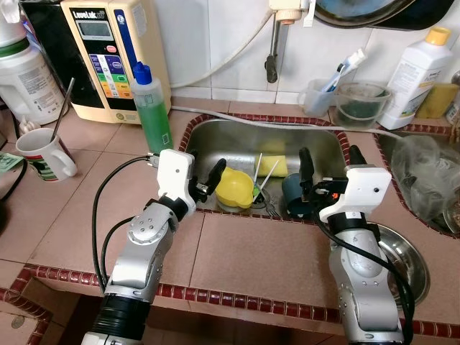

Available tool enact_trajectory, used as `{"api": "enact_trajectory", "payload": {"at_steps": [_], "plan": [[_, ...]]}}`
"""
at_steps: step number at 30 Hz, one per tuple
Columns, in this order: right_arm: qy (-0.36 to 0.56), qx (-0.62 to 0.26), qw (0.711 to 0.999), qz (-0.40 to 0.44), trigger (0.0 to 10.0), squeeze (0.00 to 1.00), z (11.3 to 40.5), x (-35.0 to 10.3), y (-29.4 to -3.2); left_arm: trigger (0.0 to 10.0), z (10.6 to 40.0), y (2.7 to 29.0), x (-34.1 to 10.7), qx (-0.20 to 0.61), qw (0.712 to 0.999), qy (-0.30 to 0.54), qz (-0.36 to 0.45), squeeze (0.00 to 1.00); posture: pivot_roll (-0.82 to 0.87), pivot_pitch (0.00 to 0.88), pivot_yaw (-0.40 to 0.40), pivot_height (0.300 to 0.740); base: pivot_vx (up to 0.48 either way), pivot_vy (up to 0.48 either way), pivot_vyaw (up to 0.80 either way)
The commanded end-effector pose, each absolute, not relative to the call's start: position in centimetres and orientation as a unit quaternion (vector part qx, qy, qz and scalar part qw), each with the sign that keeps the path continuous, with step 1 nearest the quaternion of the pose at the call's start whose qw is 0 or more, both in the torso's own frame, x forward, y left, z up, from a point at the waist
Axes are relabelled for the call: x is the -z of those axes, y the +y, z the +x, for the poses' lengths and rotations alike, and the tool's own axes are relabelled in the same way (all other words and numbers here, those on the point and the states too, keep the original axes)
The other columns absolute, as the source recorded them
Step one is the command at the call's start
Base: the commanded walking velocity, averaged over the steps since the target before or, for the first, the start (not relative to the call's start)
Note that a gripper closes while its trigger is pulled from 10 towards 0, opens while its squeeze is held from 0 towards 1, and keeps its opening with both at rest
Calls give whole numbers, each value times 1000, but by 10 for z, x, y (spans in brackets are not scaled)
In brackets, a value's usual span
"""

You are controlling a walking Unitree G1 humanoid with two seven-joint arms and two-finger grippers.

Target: Kitchen organization

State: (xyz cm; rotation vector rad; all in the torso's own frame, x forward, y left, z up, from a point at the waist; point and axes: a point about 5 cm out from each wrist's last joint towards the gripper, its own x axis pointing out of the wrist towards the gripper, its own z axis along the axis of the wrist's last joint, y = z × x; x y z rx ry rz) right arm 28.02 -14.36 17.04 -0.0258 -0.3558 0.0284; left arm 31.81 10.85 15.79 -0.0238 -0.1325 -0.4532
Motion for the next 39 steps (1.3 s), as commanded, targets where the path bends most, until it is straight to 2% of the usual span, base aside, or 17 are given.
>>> {"api": "enact_trajectory", "payload": {"at_steps": [1,8,34,39], "plan": [[-189,-13,982,-16,10000,0,277,-176,-142,10000,317,114,-161,224,972,-73,-10,0,-212,15,41,740,0,0,0],[-180,-22,983,-27,10000,0,274,-172,-141,10000,315,121,-161,218,973,-73,-5,0,-206,19,33,740,0,-89,0],[-167,-43,984,-33,10000,0,272,-167,-134,10000,313,118,-160,223,973,-64,-13,0,-199,11,25,740,0,-459,0],[-151,-81,985,-13,10000,0,263,-161,-132,10000,308,121,-161,234,969,-68,-31,0,-196,1,18,740,0,0,0]]}}
